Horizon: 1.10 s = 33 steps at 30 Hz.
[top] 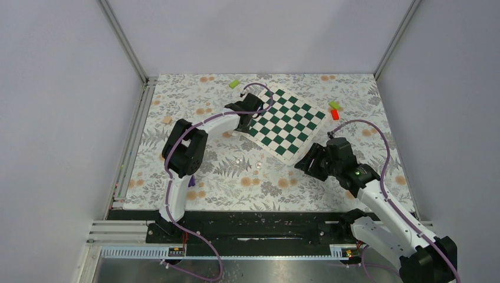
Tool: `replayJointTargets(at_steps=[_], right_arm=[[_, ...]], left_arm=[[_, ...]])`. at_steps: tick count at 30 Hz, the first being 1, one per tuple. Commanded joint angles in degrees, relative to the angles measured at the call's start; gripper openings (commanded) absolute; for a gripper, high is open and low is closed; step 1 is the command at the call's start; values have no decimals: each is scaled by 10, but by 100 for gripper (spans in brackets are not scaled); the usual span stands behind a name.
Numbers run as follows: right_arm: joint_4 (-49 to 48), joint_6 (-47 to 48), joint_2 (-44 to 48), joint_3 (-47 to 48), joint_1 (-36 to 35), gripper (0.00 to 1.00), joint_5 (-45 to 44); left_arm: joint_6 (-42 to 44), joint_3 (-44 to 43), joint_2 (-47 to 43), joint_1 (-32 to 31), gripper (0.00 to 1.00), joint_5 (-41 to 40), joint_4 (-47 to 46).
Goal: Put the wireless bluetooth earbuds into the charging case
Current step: Move the charging case to the corner of the board.
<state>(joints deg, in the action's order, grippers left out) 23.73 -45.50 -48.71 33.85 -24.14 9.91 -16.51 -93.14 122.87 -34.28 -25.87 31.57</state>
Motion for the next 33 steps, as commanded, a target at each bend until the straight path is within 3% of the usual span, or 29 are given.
replayJointTargets(at_steps=[1, 7, 16, 25, 33], right_arm=[[1, -5, 8, -1, -5, 60, -18], [1, -2, 5, 2, -5, 60, -15], [5, -2, 9, 2, -5, 60, -14], [10, -1, 19, 4, -5, 60, -13], [31, 0, 54, -3, -5, 61, -27]], left_arm=[[-10, 12, -2, -2, 37, 8, -17], [-9, 13, 4, -2, 39, 9, -17], [-12, 25, -11, -7, 31, 17, -15], [-43, 75, -94, -32, 30, 30, -3], [-100, 136, -176, -109, 29, 42, 24]])
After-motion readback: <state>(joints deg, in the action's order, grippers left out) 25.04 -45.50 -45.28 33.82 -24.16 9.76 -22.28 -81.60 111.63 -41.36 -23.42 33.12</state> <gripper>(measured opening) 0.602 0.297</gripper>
